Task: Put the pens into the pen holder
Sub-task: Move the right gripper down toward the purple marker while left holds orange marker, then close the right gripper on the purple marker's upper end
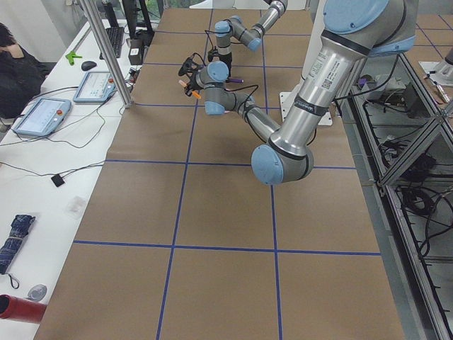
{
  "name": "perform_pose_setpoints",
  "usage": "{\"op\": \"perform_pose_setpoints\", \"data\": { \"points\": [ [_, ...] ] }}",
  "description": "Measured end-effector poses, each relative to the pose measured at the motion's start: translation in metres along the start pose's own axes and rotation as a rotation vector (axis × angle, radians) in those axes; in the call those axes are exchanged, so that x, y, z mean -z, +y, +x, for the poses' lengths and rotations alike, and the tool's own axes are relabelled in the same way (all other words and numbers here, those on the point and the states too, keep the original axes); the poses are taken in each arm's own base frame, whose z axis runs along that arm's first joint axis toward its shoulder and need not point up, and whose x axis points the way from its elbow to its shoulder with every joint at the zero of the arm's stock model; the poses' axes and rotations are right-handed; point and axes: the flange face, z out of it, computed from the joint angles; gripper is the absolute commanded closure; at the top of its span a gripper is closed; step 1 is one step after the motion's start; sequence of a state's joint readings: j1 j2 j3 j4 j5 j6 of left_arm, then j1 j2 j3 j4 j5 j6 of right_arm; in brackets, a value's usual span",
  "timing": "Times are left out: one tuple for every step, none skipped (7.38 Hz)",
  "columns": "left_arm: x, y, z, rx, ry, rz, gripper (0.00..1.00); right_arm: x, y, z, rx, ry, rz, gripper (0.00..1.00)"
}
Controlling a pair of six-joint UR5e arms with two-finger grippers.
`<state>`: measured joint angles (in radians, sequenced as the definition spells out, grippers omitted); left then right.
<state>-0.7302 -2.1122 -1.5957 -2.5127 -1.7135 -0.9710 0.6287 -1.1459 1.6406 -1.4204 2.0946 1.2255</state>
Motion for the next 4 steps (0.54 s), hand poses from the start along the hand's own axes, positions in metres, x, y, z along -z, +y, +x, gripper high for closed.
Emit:
{"op": "perform_pose_setpoints", "data": {
  "points": [
    [-0.0001, 0.0, -0.0001, 0.0, 0.0, 0.0, 1.0, -0.0024, 0.0017, -0.0007, 0.002, 0.003, -0.001, 0.38],
    [-0.0001, 0.0001, -0.0002, 0.0, 0.0, 0.0, 1.0, -0.004, 0.0027, -0.001, 0.004, 0.006, -0.001, 0.41],
    [-0.0001, 0.0004, -0.0006, 0.0, -0.001, -0.001, 1.0, -0.0047, 0.0035, -0.0015, 0.005, 0.006, -0.001, 0.49],
    [-0.0001, 0.0006, -0.0008, 0.0, -0.001, -0.001, 1.0, -0.0045, 0.0038, -0.0017, 0.005, 0.007, -0.001, 0.57]
  ]
}}
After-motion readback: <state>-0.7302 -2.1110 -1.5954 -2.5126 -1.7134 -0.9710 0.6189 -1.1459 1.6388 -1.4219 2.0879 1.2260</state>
